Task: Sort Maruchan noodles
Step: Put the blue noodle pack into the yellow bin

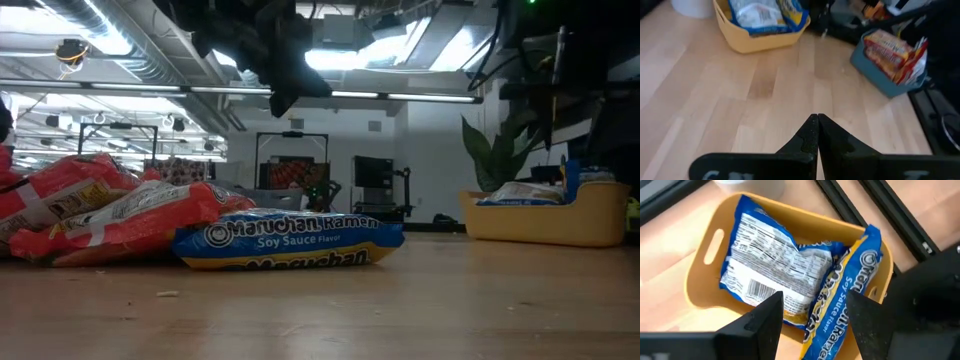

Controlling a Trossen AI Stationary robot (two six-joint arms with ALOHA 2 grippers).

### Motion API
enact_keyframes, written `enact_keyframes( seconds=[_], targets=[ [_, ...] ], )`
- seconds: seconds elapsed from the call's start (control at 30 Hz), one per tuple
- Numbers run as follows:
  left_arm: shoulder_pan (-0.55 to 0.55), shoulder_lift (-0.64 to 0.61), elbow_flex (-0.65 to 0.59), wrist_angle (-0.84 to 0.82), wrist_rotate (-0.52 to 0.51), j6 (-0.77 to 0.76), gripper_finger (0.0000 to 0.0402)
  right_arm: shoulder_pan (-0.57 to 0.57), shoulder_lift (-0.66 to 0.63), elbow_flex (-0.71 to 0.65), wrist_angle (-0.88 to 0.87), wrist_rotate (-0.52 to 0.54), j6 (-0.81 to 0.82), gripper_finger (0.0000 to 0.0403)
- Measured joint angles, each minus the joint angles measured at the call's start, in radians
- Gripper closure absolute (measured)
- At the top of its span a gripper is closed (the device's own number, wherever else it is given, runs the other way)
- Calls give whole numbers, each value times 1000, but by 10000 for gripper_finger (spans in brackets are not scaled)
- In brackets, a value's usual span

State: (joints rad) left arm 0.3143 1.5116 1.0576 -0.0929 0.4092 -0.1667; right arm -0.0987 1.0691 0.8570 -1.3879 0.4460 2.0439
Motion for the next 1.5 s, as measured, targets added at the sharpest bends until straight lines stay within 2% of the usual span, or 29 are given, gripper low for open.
enact_keyframes(
  seconds=[0.13,0.2,0.27,0.37,0.5,0.6,0.8,0.93,1.07,1.23,1.5],
  targets=[
    [2,-9,0,4,-4,-44,401,0,-36,0,-15,14,-57,200],
    [2,-8,0,4,8,-66,401,0,-41,0,30,51,-113,200],
    [1,-8,0,12,29,-77,401,0,-39,0,116,86,-231,200],
    [6,-17,3,5,108,-141,401,0,-33,0,332,97,-525,200],
    [27,-86,23,-98,269,-136,401,1,-15,0,692,-33,-918,200],
    [15,-138,20,-216,282,-99,401,1,27,1,891,-126,-1075,200],
    [-70,-211,17,-455,177,-67,401,1,191,1,1122,-299,-1286,200],
    [-167,-230,-1,-514,79,-118,401,1,317,-1,1224,-395,-1346,200],
    [-272,-232,-10,-500,-30,-184,401,5,415,0,1342,-516,-1367,200],
    [-397,-232,-10,-468,-167,-260,401,22,484,0,1446,-562,-1383,201],
    [-549,-232,-10,-420,-313,-407,401,51,520,1,1524,-527,-1455,201]
  ],
)
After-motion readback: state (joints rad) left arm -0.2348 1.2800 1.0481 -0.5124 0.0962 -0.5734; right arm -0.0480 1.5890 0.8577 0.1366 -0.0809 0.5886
